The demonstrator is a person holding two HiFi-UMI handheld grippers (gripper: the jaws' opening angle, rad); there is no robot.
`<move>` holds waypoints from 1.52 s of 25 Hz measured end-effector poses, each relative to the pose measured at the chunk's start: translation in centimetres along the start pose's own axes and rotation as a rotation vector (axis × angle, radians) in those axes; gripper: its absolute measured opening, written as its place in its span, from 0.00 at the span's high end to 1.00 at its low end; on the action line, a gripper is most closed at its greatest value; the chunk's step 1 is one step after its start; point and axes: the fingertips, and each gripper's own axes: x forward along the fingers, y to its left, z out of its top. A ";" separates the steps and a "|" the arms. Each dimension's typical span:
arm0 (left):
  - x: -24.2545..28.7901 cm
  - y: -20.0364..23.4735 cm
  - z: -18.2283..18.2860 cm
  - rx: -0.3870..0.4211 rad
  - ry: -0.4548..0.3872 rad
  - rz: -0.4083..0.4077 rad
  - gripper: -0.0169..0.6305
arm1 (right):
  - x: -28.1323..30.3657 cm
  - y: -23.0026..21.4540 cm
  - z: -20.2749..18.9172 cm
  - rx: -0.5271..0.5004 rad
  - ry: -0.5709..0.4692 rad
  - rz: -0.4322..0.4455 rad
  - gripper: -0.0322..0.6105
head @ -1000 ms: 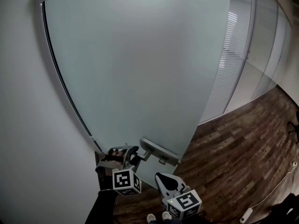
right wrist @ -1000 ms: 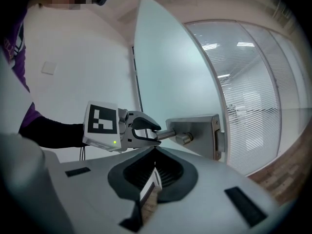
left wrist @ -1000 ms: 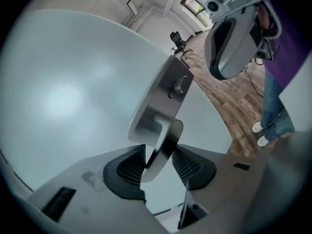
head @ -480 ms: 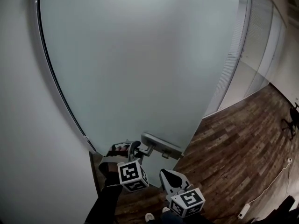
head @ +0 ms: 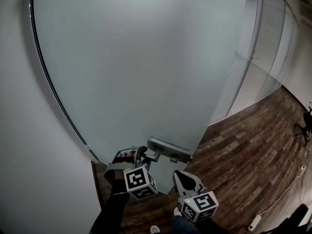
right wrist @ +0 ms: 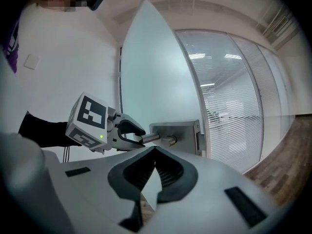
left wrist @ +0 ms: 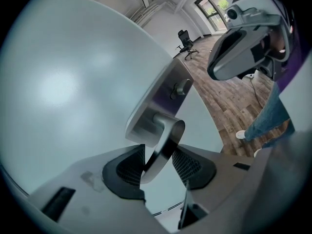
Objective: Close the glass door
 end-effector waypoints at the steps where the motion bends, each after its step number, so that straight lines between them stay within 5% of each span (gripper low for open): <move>1: 0.4 0.3 0.2 -0.005 0.003 0.000 0.71 | 0.4 -0.7 0.4 0.000 -0.005 0.002 0.96; 20: 11.3 7.0 4.5 -0.073 0.089 0.076 0.71 | 6.9 -15.8 5.4 -0.039 -0.031 0.087 0.96; 38: 20.8 12.7 6.7 -0.083 0.085 0.044 0.74 | 16.0 -24.8 8.7 0.010 -0.078 -0.002 0.96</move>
